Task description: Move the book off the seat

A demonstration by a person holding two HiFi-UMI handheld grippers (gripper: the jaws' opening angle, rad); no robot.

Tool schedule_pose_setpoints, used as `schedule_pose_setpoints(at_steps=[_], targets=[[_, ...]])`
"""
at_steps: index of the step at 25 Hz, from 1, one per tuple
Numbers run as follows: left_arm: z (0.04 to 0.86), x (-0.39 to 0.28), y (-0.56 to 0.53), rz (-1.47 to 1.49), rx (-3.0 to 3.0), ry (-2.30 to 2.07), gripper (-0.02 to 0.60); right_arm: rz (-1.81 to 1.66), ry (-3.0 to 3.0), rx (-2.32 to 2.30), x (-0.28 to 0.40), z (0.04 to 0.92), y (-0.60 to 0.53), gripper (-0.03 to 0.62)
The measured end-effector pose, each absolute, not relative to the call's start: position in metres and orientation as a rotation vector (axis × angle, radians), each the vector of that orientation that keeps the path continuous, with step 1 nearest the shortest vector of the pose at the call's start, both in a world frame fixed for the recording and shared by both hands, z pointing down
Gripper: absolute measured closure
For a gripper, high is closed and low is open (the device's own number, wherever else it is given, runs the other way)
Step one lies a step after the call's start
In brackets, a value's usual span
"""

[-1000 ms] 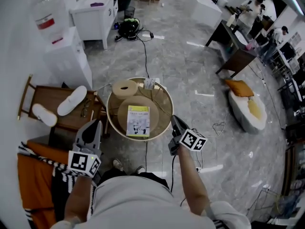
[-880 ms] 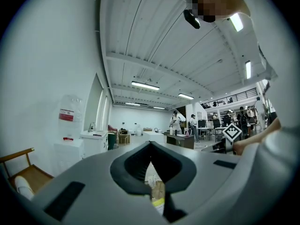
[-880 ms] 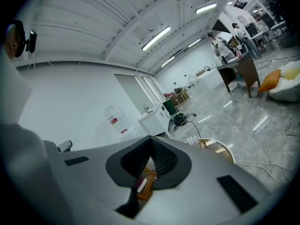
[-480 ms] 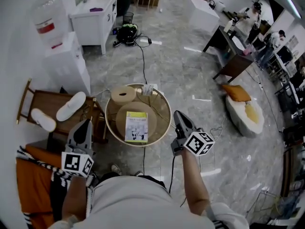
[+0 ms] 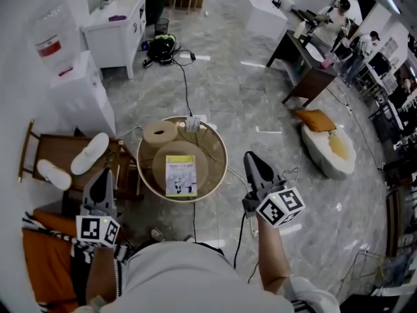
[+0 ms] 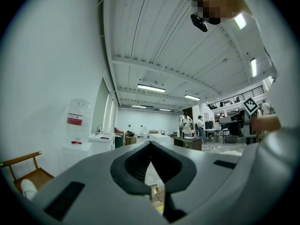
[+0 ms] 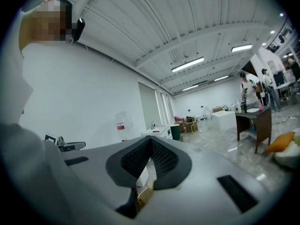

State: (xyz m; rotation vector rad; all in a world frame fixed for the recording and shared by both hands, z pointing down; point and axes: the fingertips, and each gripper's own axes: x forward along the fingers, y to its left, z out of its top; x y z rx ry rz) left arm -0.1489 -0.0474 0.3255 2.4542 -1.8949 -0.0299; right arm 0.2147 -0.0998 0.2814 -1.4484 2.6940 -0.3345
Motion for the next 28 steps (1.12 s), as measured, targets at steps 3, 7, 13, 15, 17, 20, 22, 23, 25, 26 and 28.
schedule_pose_setpoints(at_steps=[3,7,13,15,17,20,22,23,25,26,28], targets=[[0.326,-0.149,-0.048,-0.038,2.450,-1.894,0.565,-0.238,2.718,-1.500,0.217,0.270,-0.084,0.572],[0.324,-0.151,-0.044,-0.037,2.436,-1.906,0.565,-0.073,2.716,-1.584,0.219,0.253,-0.060,0.572],[0.328,-0.159,-0.033,-0.028,2.394,-1.932,0.565,0.050,2.702,-1.643,0.206,0.252,-0.041,0.572],[0.329,-0.160,-0.030,-0.022,2.391,-1.937,0.565,0.063,2.721,-1.625,0.198,0.254,-0.042,0.572],[0.330,-0.162,-0.029,-0.021,2.385,-1.947,0.565,0.049,2.725,-1.608,0.194,0.257,-0.044,0.572],[0.328,-0.167,-0.029,-0.020,2.377,-1.968,0.565,0.016,2.716,-1.588,0.191,0.260,-0.047,0.572],[0.325,-0.170,-0.028,-0.021,2.372,-1.982,0.565,0.017,2.726,-1.585,0.188,0.261,-0.049,0.572],[0.324,-0.172,-0.027,-0.022,2.370,-1.990,0.565,0.026,2.735,-1.586,0.186,0.262,-0.049,0.572],[0.321,-0.174,-0.025,-0.024,2.366,-2.003,0.565,0.042,2.752,-1.587,0.181,0.264,-0.050,0.572],[0.320,-0.175,-0.024,-0.024,2.364,-2.007,0.565,0.041,2.757,-1.585,0.179,0.265,-0.051,0.572],[0.320,-0.176,-0.021,-0.018,2.358,-2.014,0.565,0.030,2.758,-1.572,0.175,0.266,-0.053,0.572]])
